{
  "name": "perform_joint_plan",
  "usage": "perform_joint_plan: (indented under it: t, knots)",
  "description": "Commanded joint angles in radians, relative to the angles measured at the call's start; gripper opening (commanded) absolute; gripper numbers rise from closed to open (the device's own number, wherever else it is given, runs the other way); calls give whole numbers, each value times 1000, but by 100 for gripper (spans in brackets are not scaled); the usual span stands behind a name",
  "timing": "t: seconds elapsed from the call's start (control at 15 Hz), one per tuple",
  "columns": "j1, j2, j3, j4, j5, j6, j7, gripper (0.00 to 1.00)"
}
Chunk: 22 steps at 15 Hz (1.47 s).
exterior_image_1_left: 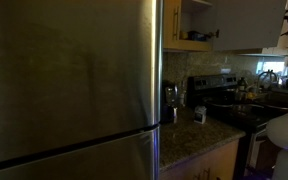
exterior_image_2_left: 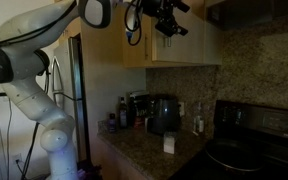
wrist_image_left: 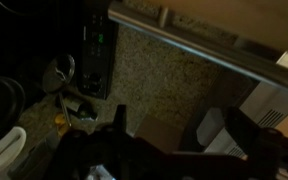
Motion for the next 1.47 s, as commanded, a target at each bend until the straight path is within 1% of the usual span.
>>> perform_joint_plan:
  t: [0.0,0.2,0.27,0.4,0.6,0.67,0.73,0.8,0.93,1.0,1.07,1.13,1.2,1.33,1.4]
  knots:
    - [28,-95,7,-88,74,-119,-32,100]
    - [-7,-213,105,-244,106,-148,-8,100]
    - [-8,-248,136,-288,122,-159,-1,100]
    - [5,-312,199,-368,161,-184,6,100]
    - [35,-401,314,-467,224,-223,30,100]
    - [47,-426,352,-486,244,-238,42,100]
    - [56,-435,344,-433,229,-321,60,100]
    - [70,-449,370,-430,231,-344,73,100]
    - [102,-452,422,-389,229,-397,51,100]
    - [118,-448,465,-373,243,-358,14,100]
    - [122,-444,507,-371,261,-286,-6,100]
    - [120,-431,544,-359,268,-230,6,100]
    - [116,-430,568,-356,252,-203,14,100]
    - [93,-445,604,-392,172,-122,-34,100]
    - [102,-457,596,-428,168,-46,-71,100]
